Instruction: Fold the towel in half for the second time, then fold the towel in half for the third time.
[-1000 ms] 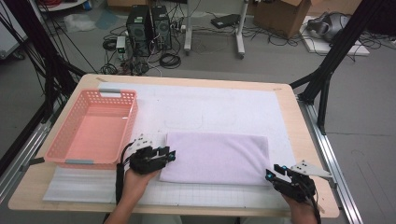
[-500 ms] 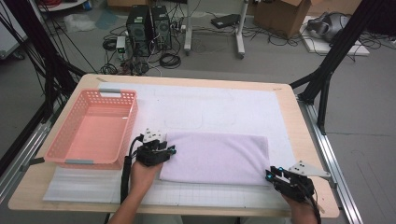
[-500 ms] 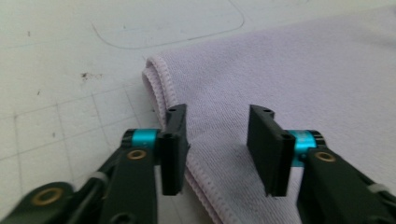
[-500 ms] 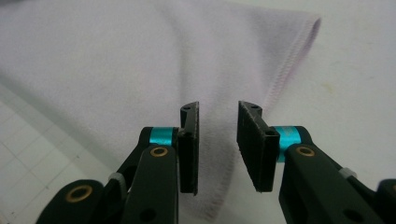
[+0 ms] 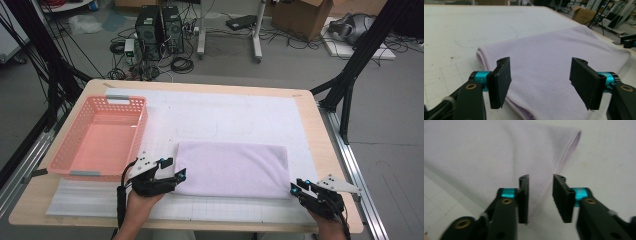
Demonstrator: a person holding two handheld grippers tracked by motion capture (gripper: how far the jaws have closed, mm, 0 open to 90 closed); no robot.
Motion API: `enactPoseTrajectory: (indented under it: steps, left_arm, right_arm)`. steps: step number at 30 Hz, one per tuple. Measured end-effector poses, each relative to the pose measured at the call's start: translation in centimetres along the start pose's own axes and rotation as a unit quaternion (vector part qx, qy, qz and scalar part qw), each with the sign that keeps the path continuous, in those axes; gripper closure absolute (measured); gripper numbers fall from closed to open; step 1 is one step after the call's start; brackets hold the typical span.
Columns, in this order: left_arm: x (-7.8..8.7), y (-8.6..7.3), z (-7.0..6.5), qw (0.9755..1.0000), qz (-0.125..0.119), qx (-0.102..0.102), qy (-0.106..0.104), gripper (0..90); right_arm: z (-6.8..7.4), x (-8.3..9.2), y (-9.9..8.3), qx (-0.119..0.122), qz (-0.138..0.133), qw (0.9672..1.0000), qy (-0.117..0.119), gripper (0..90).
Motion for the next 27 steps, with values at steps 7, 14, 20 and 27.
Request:
enactPoseTrajectory:
  steps: [7, 14, 20, 27]
  left_arm:
    - [0.9, -0.6, -0.6, 0.9999, -0.014, -0.002, 0.007, 18.5]
    - [1.2, -0.9, -0.5, 0.9999, -0.014, -0.002, 0.008, 19.6]
    - [1.1, -1.2, -0.2, 0.9999, -0.005, 0.002, 0.009, 20.7]
    - [0.9, -1.4, -0.3, 0.9999, 0.002, 0.003, 0.009, 20.1]
  right_arm:
    - [0.5, 1.4, -0.1, 0.016, -0.044, 0.9987, -0.017, 27.7]
    - [0.4, 1.8, 0.0, 0.018, -0.057, 0.9981, -0.011, 22.3]
    - [0.2, 1.7, -0.2, 0.014, -0.052, 0.9985, -0.007, 21.4]
    - [-0.1, 1.7, -0.2, 0.012, -0.051, 0.9986, -0.004, 21.4]
Point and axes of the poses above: each handheld gripper's, and its own axes: x roughly backward along the jaws, y roughly out of its top, z roughly to its left, the point moved 1 cm from there along -x, roughly forward along the jaws, and after that the axes turned 3 degrees about -x, right-handed, at the moved point
